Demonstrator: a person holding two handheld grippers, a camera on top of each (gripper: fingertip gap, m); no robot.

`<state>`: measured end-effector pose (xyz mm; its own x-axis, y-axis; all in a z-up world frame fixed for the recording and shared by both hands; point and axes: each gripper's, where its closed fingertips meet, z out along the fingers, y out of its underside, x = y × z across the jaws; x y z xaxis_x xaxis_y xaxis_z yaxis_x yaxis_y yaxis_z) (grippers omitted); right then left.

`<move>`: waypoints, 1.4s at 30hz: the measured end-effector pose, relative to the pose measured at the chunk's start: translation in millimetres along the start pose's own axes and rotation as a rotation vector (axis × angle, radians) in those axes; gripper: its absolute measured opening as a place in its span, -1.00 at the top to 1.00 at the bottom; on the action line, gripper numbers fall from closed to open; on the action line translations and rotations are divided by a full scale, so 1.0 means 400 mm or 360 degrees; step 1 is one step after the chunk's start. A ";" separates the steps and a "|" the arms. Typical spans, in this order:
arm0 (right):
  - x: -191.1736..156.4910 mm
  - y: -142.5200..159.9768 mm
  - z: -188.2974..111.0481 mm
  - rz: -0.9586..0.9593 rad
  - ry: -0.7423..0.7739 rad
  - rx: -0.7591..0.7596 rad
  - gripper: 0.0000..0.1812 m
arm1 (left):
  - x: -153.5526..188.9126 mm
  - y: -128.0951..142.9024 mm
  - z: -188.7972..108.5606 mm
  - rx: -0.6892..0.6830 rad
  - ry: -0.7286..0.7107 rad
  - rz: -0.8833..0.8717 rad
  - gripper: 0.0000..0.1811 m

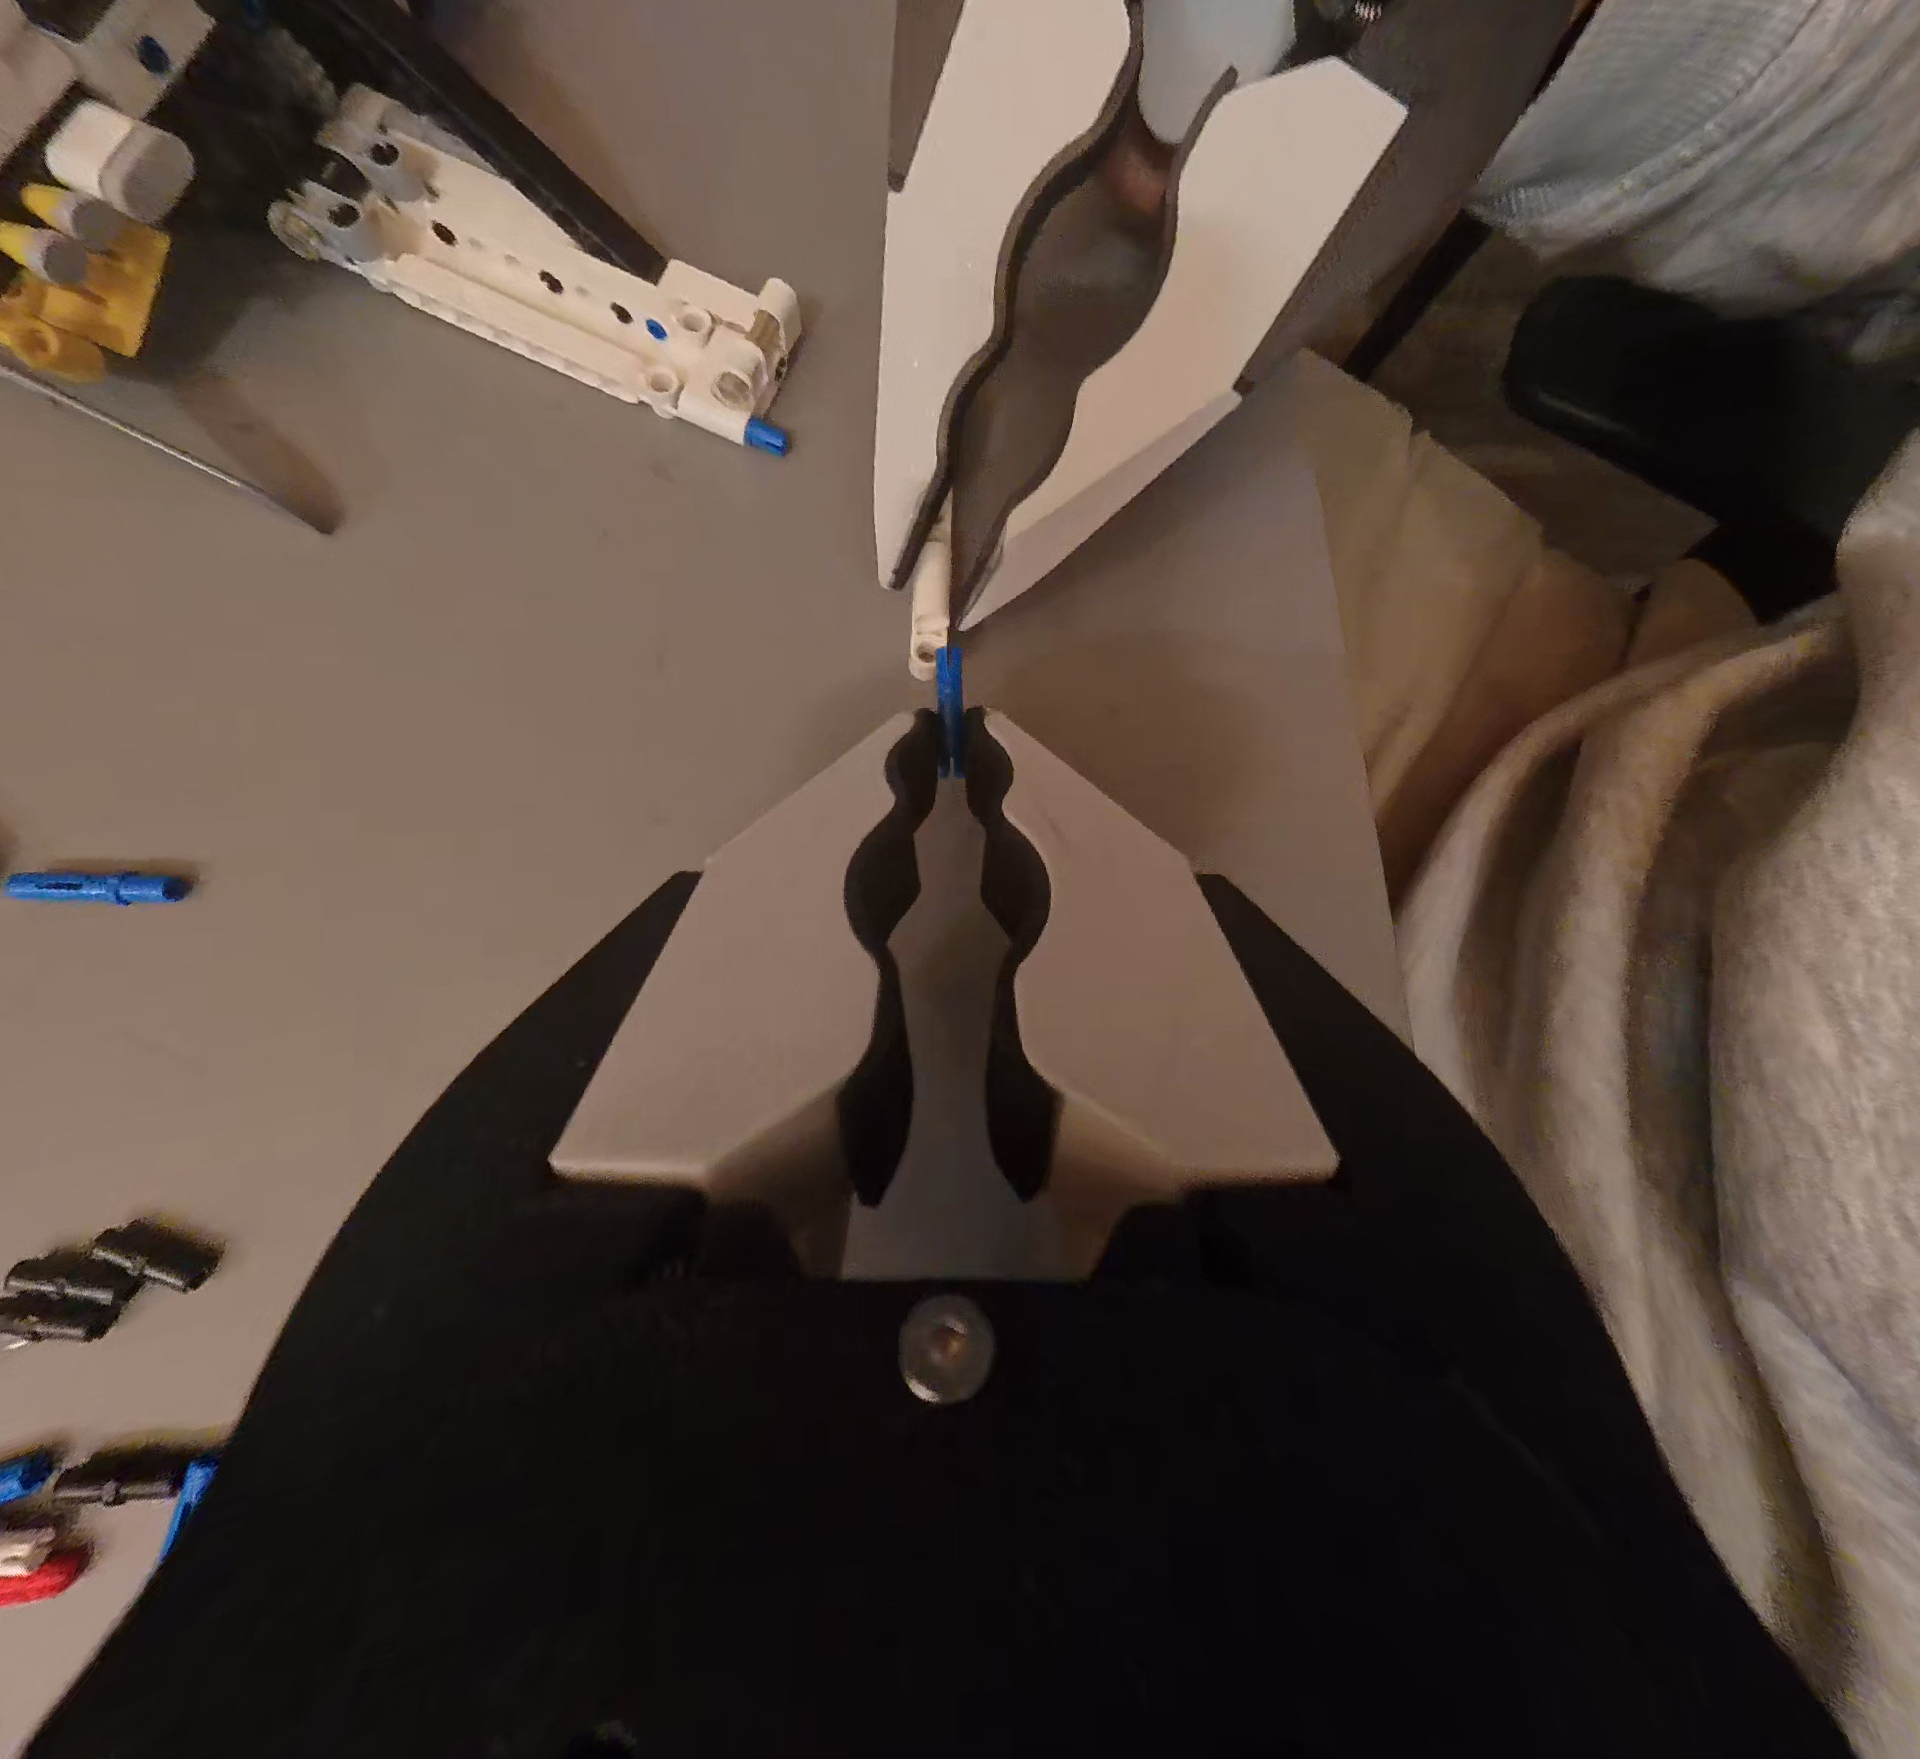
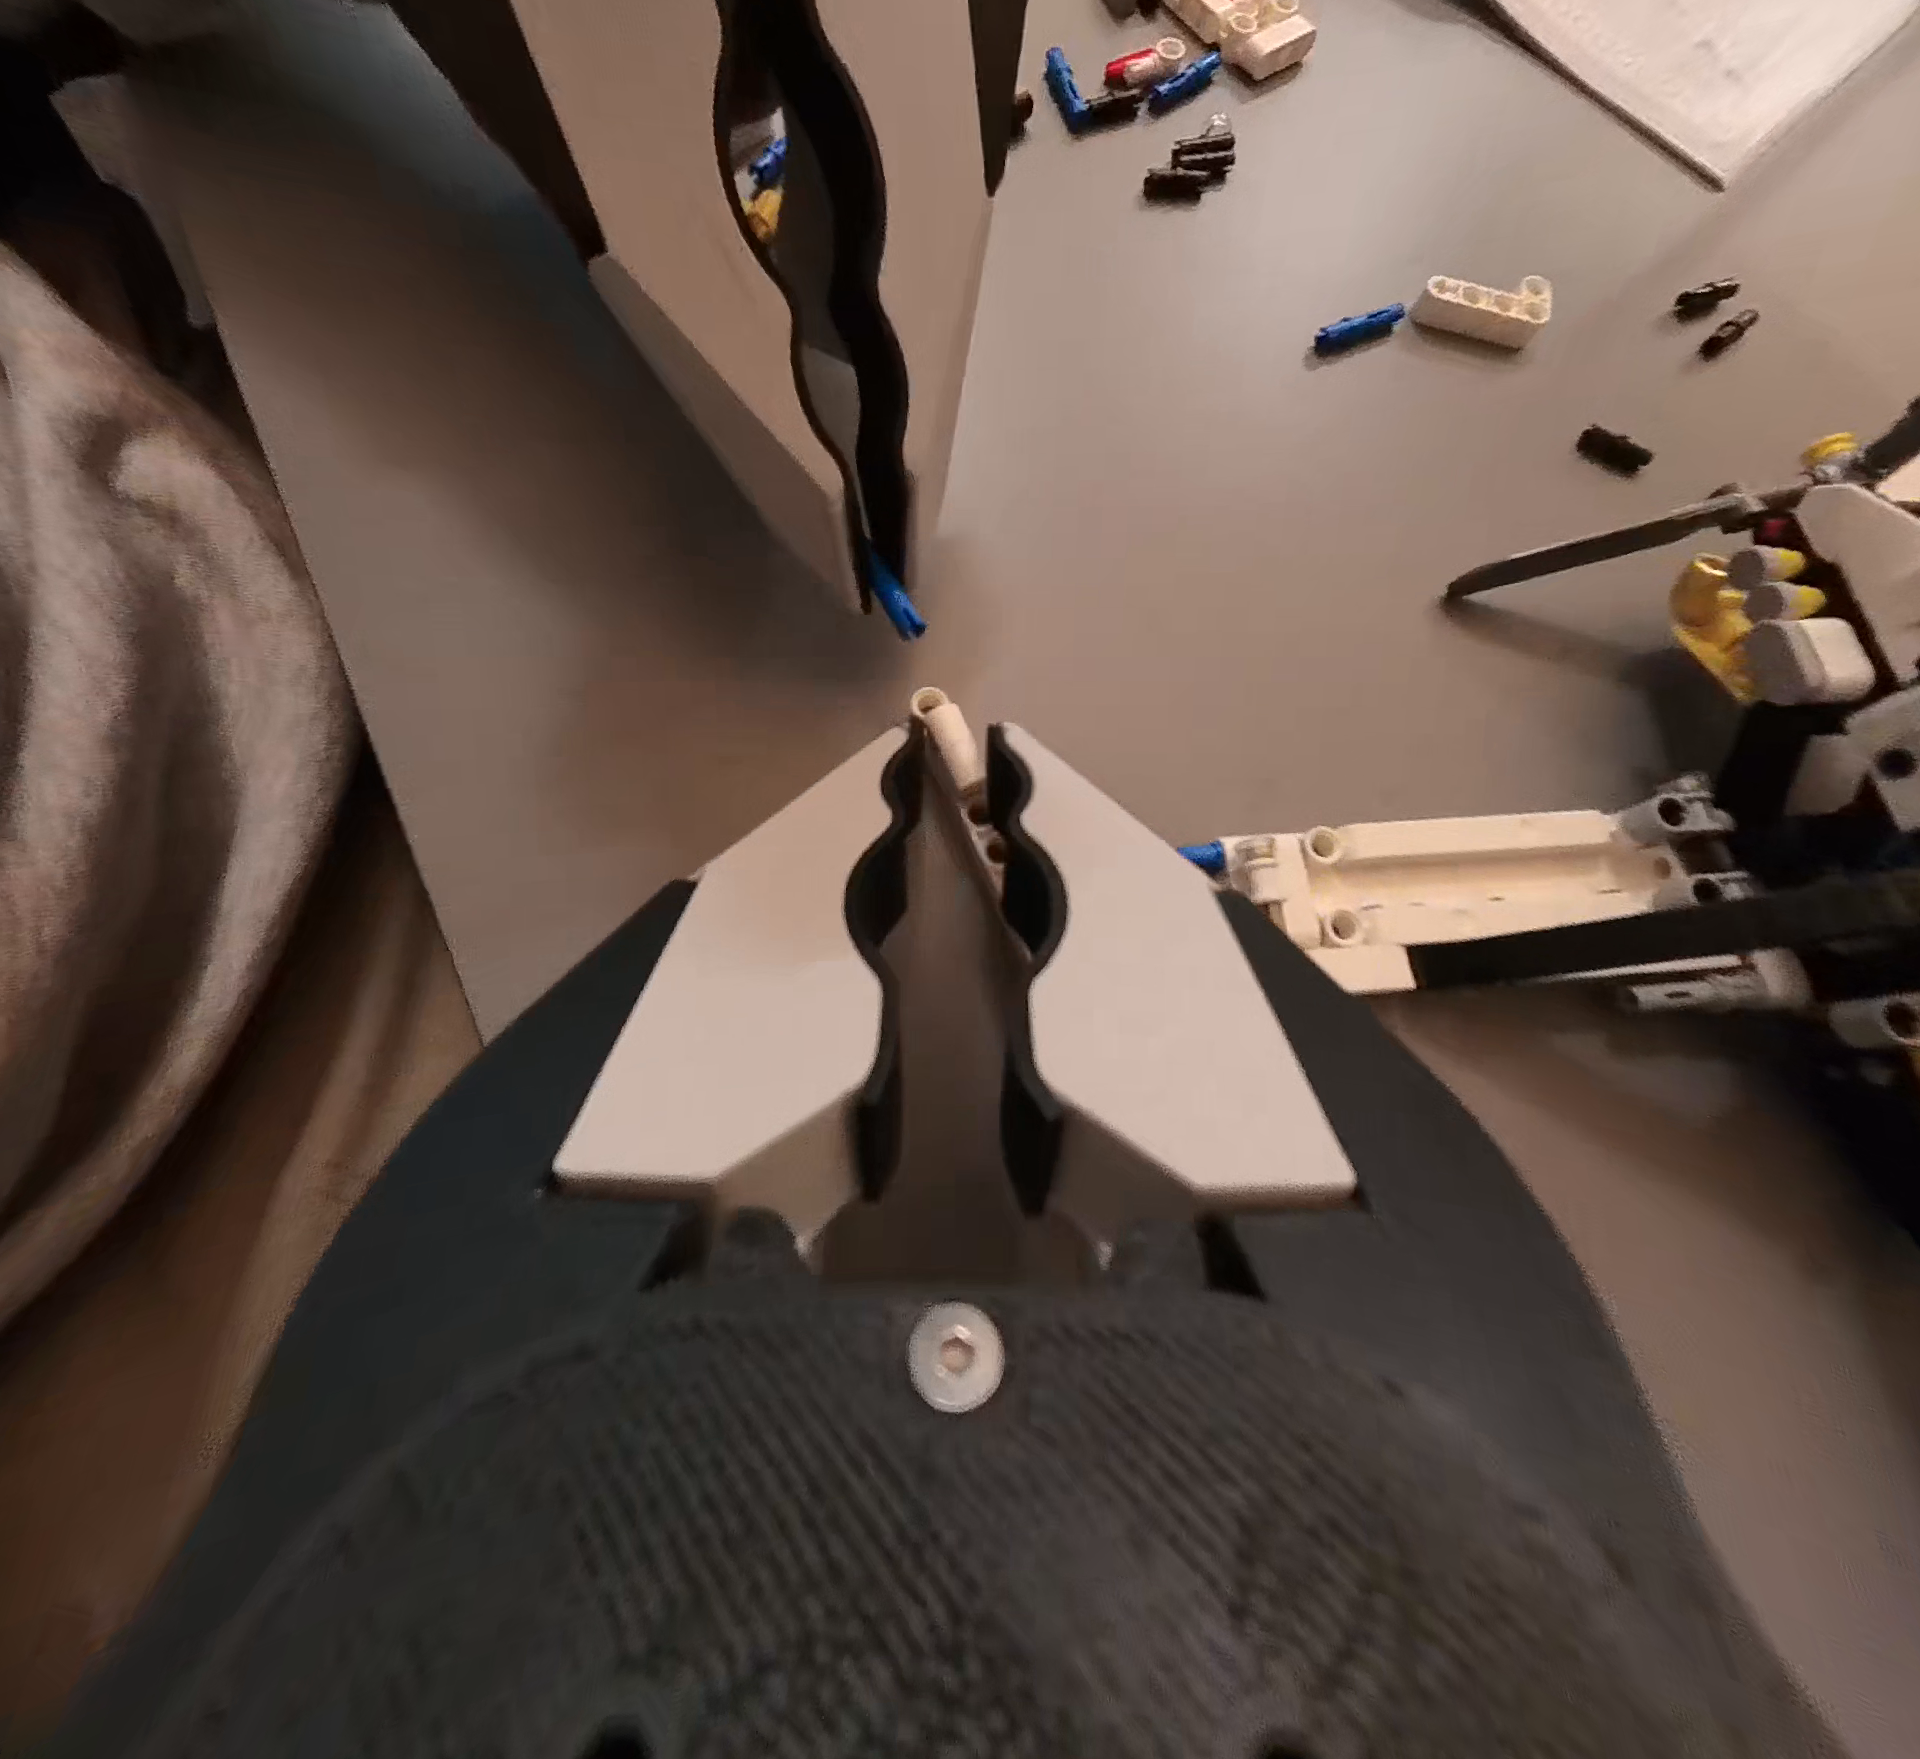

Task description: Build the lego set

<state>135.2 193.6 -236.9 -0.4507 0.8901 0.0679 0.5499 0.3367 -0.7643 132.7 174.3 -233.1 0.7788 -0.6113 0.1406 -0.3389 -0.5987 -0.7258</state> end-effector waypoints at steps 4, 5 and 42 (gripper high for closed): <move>-0.016 -0.005 0.003 0.0037 -0.0092 0.0039 0.90 | 0.014 0.006 0.001 -0.0091 0.0063 -0.0004 0.97; -0.020 -0.006 0.003 0.0035 -0.0101 0.0044 0.90 | 0.018 0.007 0.001 -0.0106 0.0076 -0.0008 0.97; -0.093 -0.026 0.023 -0.0230 -0.0136 -0.0073 0.94 | 0.055 0.052 -0.003 -0.0432 0.0024 -0.0023 0.98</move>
<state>139.5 154.2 -237.3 -0.5845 0.8026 0.1191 0.5054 0.4749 -0.7204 142.0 147.7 -244.2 0.7774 -0.6080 0.1614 -0.4583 -0.7232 -0.5167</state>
